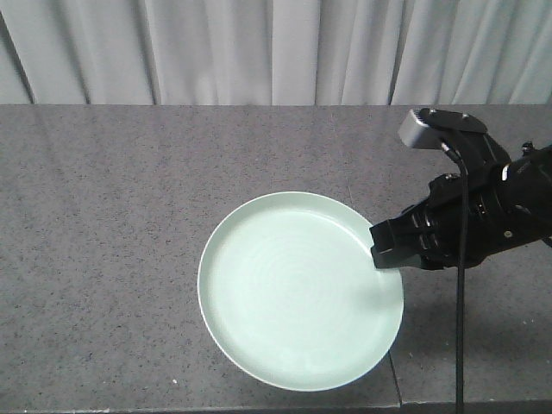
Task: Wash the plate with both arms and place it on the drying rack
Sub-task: 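Close the right gripper on the plate rim and lift it, then hold the plate in the right gripper while the base backs away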
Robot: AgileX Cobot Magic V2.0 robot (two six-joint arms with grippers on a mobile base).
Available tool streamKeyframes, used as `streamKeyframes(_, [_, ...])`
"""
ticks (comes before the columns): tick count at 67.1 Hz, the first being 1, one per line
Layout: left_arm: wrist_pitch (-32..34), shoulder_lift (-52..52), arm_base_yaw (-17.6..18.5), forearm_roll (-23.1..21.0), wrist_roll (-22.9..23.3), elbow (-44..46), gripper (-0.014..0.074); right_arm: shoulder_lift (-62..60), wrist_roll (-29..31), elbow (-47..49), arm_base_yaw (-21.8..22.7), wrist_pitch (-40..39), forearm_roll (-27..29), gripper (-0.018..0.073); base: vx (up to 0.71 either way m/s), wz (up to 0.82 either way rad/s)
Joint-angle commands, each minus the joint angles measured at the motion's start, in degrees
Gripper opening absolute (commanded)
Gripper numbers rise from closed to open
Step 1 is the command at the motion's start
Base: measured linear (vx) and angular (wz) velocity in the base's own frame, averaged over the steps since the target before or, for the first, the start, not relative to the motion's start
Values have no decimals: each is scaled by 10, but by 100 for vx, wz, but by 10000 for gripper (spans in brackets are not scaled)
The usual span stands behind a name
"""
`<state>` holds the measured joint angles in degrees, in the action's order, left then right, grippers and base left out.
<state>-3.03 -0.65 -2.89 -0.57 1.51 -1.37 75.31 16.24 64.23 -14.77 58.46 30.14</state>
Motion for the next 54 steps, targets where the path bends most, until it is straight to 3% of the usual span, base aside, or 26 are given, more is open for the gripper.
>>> streamKeyframes(1, [43,-8,4,-4,0,16,-6,-18,7,16,2,-18,21,-1,0,0])
streamKeyframes(54, [43,-8,4,-4,0,16,-6,-18,6,16,2,-18,21,-1,-2,7])
